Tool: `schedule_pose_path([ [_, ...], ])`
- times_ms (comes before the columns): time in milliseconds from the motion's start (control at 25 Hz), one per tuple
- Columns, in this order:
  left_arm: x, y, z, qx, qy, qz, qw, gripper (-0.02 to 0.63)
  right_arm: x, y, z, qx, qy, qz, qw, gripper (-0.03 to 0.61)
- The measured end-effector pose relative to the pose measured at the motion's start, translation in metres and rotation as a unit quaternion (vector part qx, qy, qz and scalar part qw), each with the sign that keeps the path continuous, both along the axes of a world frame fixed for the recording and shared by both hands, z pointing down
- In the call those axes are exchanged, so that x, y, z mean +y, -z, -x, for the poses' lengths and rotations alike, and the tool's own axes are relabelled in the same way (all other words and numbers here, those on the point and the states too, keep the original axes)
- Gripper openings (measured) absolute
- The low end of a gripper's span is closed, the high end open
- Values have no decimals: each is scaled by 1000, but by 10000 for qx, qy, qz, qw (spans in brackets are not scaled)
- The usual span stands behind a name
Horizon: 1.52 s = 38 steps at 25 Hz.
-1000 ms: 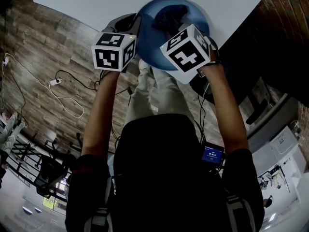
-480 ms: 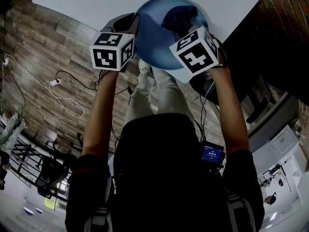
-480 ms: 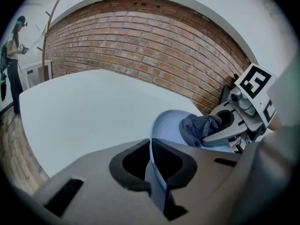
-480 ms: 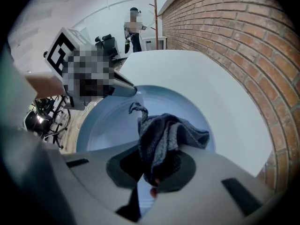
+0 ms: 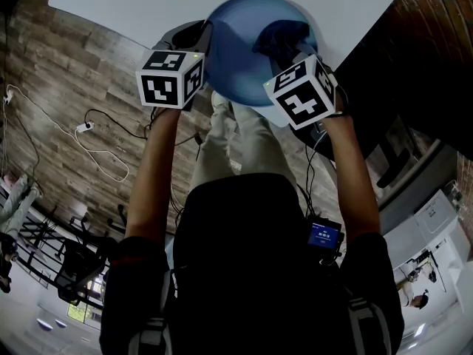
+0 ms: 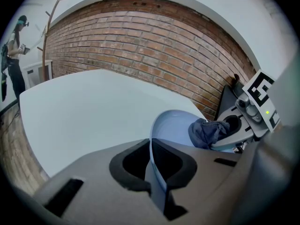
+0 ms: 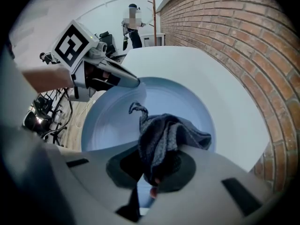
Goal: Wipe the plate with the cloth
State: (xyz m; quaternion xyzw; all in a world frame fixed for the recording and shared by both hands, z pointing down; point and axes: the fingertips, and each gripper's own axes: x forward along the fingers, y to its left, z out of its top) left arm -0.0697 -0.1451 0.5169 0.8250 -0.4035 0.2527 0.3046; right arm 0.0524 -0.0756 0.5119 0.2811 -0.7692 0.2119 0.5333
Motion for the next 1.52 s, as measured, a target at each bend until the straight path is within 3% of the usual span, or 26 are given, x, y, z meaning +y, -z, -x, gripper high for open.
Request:
schedule_pose_path([
  [800,0,-1,-2,-9,70,-8,10000,32,53,-2,25,-335,249,413,9983,41],
  [1520,0,-1,2,23,194,-16,9998,32,63,-3,65,-593,478,557,9955,41],
])
